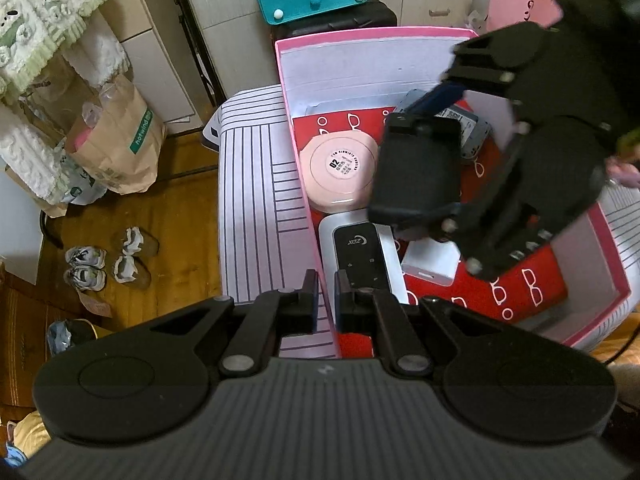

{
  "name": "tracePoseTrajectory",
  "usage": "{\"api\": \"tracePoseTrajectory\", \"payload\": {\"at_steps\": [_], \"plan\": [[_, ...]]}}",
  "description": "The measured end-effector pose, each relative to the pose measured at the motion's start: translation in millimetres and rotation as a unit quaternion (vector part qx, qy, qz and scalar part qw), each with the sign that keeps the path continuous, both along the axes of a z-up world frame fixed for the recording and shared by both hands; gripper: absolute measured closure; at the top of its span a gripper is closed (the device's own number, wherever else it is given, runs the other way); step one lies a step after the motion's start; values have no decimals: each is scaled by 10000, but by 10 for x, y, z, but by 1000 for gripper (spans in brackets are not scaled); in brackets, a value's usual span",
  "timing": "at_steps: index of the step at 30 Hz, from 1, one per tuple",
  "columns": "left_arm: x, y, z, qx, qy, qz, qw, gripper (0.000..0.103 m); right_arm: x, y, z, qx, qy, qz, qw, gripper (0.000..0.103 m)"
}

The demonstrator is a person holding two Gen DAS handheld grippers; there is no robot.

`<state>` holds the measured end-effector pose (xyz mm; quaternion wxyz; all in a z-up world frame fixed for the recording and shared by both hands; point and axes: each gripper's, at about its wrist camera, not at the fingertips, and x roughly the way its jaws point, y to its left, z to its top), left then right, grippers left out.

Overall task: Organize rigid objects
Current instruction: 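Lower the black charger cradle into the box and release it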

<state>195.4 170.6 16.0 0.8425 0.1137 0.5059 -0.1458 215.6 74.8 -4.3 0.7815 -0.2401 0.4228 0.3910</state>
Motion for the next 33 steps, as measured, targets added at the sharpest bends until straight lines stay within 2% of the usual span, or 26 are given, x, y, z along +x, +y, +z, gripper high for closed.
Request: {"api": "tracePoseTrajectory", "payload": {"at_steps": [4, 8, 11, 17, 20, 22, 25, 29, 33], "plan": [[1, 2, 9, -35, 24, 2, 10000, 96, 20, 47, -83, -112, 159, 225, 9996, 9], [1, -2, 12, -20, 20, -16, 10000, 95, -65, 70, -123, -194, 52, 343, 9992, 9], [-3, -12, 8, -23, -6, 13, 10000, 95, -88, 2, -29, 71, -125, 195, 9997, 5], [-32, -16, -1, -3, -68, 46, 10000, 95, -106, -349, 280, 873, -69, -412, 9953, 5], [-45, -27, -1, 31, -91, 51, 9999, 95, -196, -633, 437, 1333, -162, -757, 9881, 5], [-47, -39, 0, 71, -93, 39, 9999, 95, -254, -883, 503, 1696, -298, -1347, 9758, 5], [-46, -38, 23, 46, -122, 62, 9999, 95, -317, -1243, 510, 2048, -128, -1930, 9595, 7], [-53, -29, 35, 51, -142, 74, 9999, 95, -504, -1716, 465, 2299, -92, -2303, 9455, 10], [-74, -31, 39, 52, -185, 132, 9997, 95, -780, -2116, 368, 2312, -280, -2530, 9390, 10]]}}
